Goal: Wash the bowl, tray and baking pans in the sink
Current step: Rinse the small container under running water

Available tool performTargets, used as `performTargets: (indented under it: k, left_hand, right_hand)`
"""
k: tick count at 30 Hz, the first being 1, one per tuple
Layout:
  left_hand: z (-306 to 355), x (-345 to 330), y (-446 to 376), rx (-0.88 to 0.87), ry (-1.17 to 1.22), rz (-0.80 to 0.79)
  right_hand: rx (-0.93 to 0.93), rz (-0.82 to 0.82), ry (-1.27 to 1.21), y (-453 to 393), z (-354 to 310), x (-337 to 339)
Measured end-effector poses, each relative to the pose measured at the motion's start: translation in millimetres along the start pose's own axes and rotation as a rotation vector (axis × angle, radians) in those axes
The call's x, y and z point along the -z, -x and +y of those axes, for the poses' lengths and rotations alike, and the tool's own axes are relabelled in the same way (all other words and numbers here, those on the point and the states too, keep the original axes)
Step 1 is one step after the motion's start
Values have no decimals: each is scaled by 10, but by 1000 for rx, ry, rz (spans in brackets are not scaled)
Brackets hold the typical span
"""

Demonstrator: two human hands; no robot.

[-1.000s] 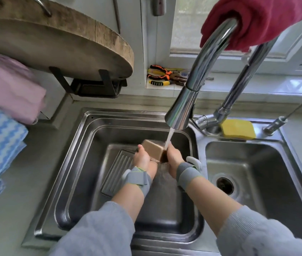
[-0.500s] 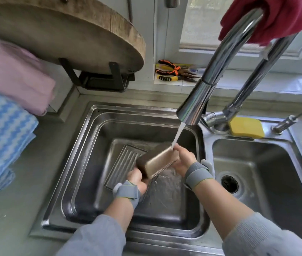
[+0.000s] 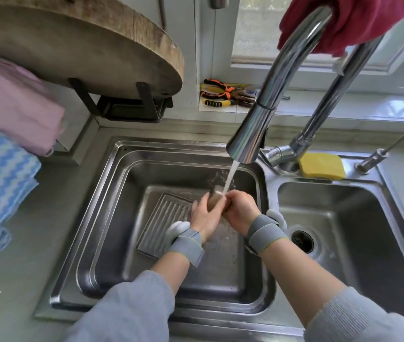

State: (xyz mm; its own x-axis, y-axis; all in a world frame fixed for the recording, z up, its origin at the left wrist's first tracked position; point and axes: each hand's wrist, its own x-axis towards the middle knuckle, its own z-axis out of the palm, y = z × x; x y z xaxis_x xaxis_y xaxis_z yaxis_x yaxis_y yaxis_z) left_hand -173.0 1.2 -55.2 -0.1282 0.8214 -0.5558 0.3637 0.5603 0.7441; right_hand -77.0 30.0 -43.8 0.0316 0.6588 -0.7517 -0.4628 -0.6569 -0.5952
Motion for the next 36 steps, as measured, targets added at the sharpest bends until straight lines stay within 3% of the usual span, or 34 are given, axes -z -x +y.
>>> performTargets:
  k: [5,11,14,18,25,29,32,36]
  left_hand:
    - [126,-224,0,-63,118,-36]
    - [228,-200,-134,165,340,-2]
    - [269,-287,-43,98,164,85]
    - [231,-231,-6,78,56,53]
    - [189,-128,-129,84,-38,91]
    - [78,-222,-53,-3,-17,148]
    - [123,-209,-26,-56,33,197]
    - [146,69,-195,232,90,93]
  right_hand:
    - [92,-9,258,68,145,126]
    - [271,-1,351,138,402,163]
    - [231,69,264,119,245,232]
    - [283,95,414,110,153,311]
    - [295,-140,464,21,235,260]
    - [304,36,804,-48,156,112]
    - [332,175,781,-52,105,40]
    - [453,141,579,32,158,101]
